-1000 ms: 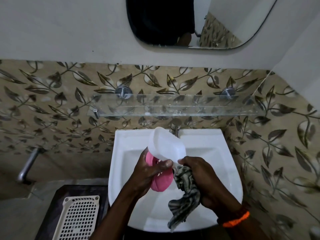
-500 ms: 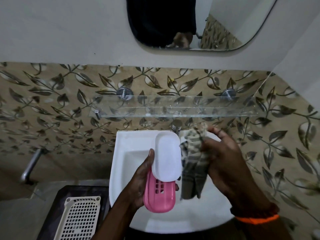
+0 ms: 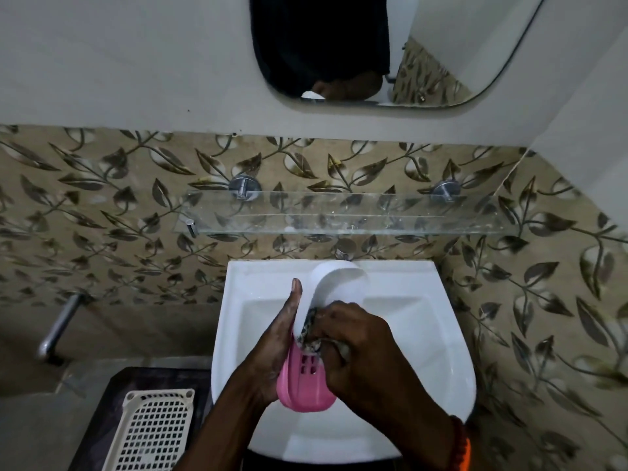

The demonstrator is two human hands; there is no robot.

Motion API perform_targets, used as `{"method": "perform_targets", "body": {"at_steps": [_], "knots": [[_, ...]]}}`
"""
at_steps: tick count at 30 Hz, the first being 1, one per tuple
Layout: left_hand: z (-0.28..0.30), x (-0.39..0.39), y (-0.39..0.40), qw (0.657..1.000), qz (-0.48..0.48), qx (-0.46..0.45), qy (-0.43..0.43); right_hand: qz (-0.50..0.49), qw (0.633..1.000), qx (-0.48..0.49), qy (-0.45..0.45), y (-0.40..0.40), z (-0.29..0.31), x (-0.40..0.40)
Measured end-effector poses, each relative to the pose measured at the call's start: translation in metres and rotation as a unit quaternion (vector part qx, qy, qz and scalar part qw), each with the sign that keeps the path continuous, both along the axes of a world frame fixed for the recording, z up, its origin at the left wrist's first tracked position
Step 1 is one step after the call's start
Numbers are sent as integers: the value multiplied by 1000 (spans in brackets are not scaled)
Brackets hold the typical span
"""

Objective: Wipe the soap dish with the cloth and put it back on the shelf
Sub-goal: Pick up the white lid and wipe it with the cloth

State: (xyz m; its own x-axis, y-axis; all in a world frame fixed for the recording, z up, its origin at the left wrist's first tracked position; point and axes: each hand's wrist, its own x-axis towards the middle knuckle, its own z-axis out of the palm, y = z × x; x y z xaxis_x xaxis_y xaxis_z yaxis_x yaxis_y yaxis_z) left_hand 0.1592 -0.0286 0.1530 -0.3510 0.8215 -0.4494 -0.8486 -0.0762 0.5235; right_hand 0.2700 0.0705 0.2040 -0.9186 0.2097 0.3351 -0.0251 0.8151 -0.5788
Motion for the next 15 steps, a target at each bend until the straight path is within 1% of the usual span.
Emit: {"method": "perform_targets", "body": {"at_steps": [2, 4, 6, 9, 12, 14, 15], "knots": [[3, -2, 0, 1000, -8, 19, -6, -35, 998, 38, 47, -7, -1, -3], [7, -4, -3, 998, -23, 58, -22, -62, 992, 52, 93, -10, 1, -6], [6, -3, -5, 996, -26, 82, -12, -85, 988, 62, 115, -7, 3, -7], [3, 0, -7, 997, -23, 21, 74, -107, 985, 47, 125, 3, 8, -9], [5, 3, -7, 993, -64, 39, 92, -127, 979, 71, 142, 13, 14, -9], [8, 4, -8, 991, -84, 37, 100, -156, 975, 99, 122, 14, 20, -11], [10, 3, -9, 990, -86, 45, 104, -175, 973, 115, 96, 14, 23, -11]]}}
